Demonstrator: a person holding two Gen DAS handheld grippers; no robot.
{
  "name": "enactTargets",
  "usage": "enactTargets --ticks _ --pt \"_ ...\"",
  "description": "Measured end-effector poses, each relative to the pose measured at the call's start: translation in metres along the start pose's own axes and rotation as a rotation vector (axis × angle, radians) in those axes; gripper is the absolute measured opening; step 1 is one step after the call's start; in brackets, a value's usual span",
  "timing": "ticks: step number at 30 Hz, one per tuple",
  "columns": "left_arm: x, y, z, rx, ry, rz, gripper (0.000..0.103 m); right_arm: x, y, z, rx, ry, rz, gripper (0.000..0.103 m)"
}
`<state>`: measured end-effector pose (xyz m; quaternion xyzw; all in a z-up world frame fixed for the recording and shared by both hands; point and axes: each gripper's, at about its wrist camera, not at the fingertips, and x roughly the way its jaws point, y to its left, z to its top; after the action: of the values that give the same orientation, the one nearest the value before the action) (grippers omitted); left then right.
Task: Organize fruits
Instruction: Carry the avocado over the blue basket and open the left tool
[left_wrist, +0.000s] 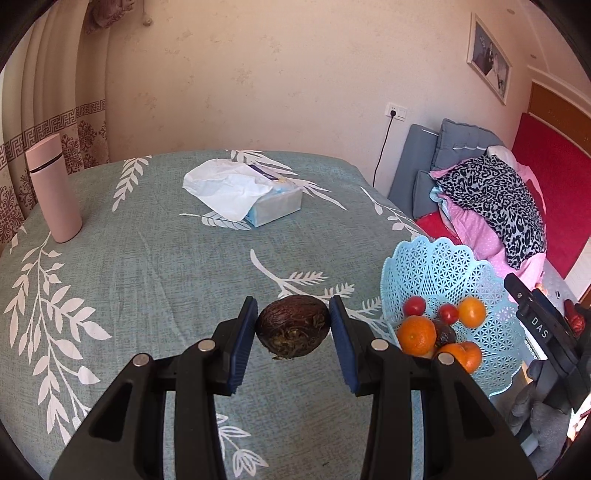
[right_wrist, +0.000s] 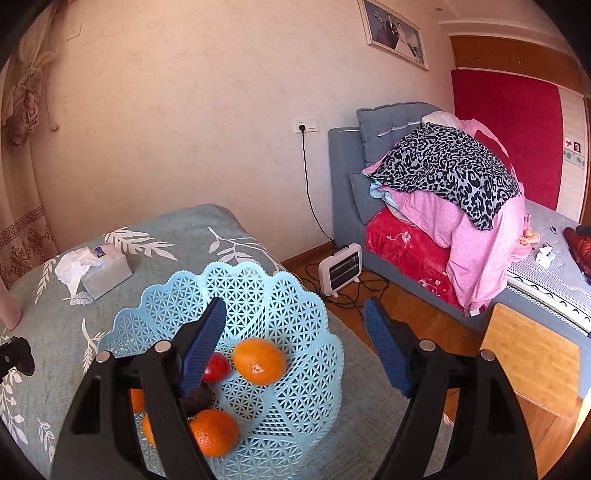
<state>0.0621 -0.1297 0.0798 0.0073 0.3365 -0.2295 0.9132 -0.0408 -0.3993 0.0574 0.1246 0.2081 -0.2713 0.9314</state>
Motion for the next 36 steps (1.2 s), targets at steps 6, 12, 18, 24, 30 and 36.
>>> enactTargets --ticks 6,12,18,24,30,36 --pt "0.008 -0.037 0.006 0.067 0.008 -0.044 0.041 0.001 -0.006 -0.001 0.032 0.002 0.008 0.078" --pt "0.019 -0.069 0.011 0.131 0.012 -0.072 0.041 0.0 -0.01 -0.003 0.058 0.01 0.017 0.079" --pt "0.035 -0.091 0.015 0.155 0.037 -0.133 0.041 0.0 -0.017 -0.001 0.09 0.012 0.023 0.079" --pt "0.042 -0.1 0.016 0.15 0.003 -0.161 0.076 0.001 -0.021 -0.001 0.106 0.017 0.021 0.079" --pt "0.032 -0.088 0.017 0.133 -0.032 -0.147 0.086 0.0 -0.024 -0.001 0.123 0.011 0.012 0.086" --pt "0.019 -0.076 0.012 0.129 -0.06 -0.058 0.094 -0.001 -0.028 -0.002 0.142 0.011 0.011 0.096"
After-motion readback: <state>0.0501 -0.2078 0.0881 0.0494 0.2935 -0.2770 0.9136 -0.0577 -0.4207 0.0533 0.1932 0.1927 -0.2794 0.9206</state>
